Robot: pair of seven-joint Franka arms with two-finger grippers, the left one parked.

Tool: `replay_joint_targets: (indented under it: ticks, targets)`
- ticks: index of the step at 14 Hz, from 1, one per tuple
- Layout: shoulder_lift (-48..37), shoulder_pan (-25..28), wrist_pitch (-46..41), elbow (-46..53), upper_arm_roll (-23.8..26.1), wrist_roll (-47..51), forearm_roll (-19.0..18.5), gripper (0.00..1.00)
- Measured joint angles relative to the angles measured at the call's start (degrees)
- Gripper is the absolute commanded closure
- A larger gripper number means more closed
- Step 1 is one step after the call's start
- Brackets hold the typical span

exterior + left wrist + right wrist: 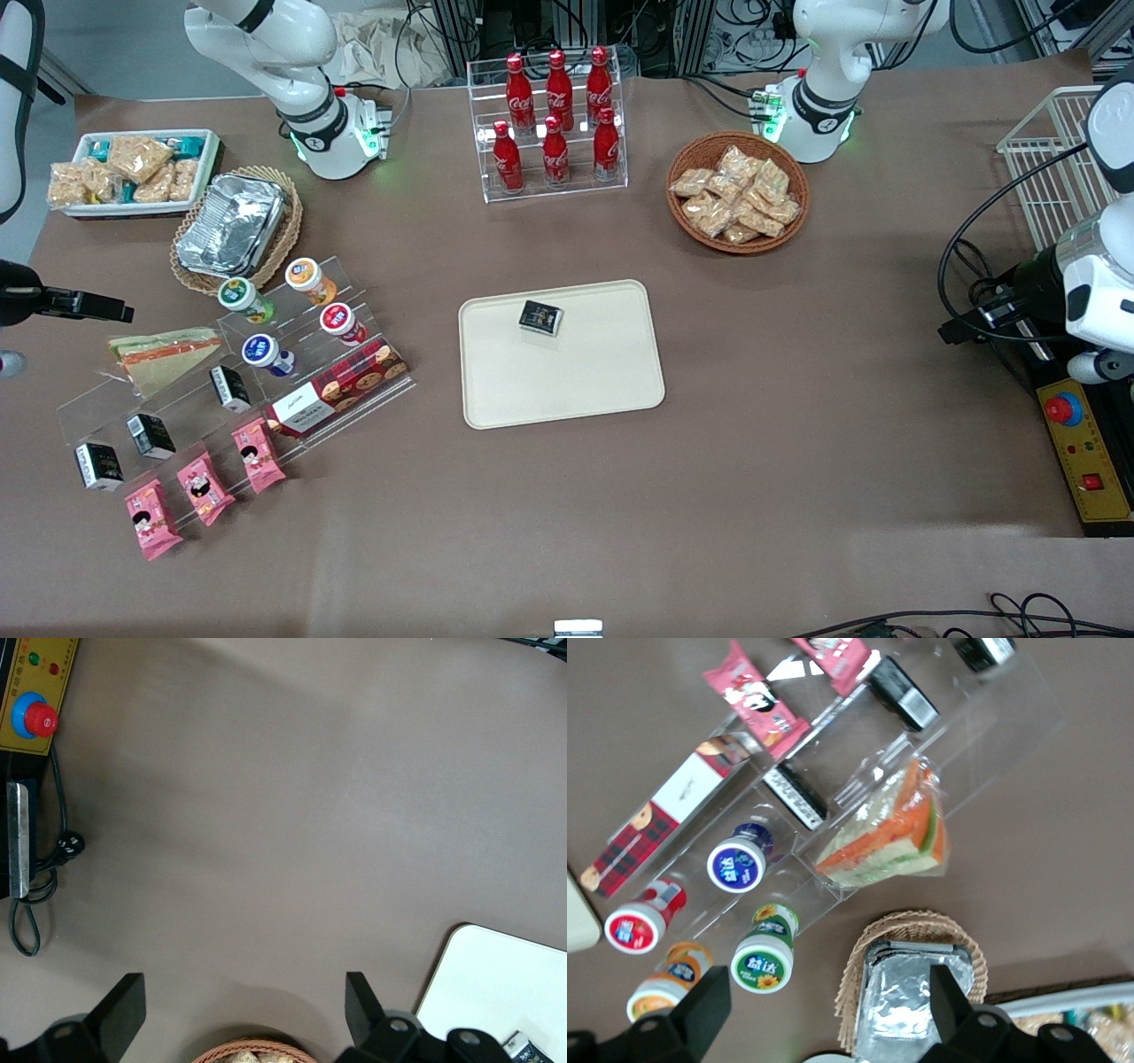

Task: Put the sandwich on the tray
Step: 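Close the right gripper on the wrapped triangular sandwich and lift it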

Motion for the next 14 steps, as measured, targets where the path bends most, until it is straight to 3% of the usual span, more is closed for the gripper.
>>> replay_joint_targets:
  ticks: [9,14]
  targets:
    - [2.7,-6.6,4.3,-2.2,-0.1,6.4,4.0,0.00]
    - [3.5,-6.6,14.0,-7.6,0.6,14.7,4.3,0.00]
